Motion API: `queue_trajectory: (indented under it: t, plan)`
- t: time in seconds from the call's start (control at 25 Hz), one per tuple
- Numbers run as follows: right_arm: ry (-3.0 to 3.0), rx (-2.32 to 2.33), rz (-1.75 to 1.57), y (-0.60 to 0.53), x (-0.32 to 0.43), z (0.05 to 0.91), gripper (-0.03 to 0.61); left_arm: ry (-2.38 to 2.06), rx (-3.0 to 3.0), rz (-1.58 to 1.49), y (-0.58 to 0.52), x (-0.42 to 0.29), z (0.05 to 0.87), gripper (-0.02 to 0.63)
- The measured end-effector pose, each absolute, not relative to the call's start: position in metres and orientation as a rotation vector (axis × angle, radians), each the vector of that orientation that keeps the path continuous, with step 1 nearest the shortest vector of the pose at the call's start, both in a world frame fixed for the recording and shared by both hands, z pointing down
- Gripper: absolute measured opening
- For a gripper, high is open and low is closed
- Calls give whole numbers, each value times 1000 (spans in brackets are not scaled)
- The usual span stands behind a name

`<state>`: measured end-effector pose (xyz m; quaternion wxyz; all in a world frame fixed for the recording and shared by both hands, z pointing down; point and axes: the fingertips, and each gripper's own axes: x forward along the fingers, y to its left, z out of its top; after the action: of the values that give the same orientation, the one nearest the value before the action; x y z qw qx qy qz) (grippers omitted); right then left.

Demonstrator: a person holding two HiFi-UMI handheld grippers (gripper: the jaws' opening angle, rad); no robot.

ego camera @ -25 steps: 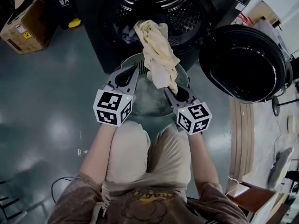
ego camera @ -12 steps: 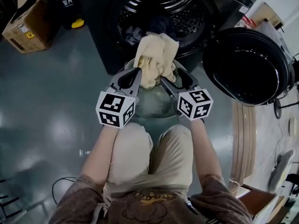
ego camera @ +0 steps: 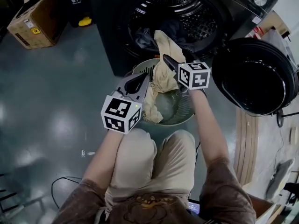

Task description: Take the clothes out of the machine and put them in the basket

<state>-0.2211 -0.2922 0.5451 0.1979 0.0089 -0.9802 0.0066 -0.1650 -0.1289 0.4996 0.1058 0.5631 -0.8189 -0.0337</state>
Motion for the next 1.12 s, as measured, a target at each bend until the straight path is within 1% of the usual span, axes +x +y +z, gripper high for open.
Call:
queue_trajectory:
  t: [0.2,0.48,0.6,0.64,0.68,0.72,0.84,0.88,1.12]
  plan:
    - [-2655,111,-7,-319,-255,574,374,-2391,1665,-101,-130,-167,502,6]
    - [-2527,211,-17,-334,-266,623,364,-2358,1676,-132,-130,-168,505,6]
    - [-2503,259,-46,-343,-263,632,290,-2351,1681,-133,-131,-167,506,6]
    - [-2496,265,-63,-344,-263,632,276,-2351,1682,-131,-131,-166,506,6]
    - [-2491,266,-78,-344,-263,632,245,-2352,1682,-130,-130,-167,506,6]
    - [-2487,266,-92,-343,-263,630,203,-2353,1681,-132,-129,-168,506,6]
    - [-2490,273,-83,-341,-256,624,51,-2351,1675,-151,-127,-169,507,6]
    - [-2496,266,-60,-339,-252,623,35,-2349,1674,-157,-127,-169,507,6]
    - [-2568,202,-24,-322,-216,602,31,-2343,1676,-148,-129,-168,509,6]
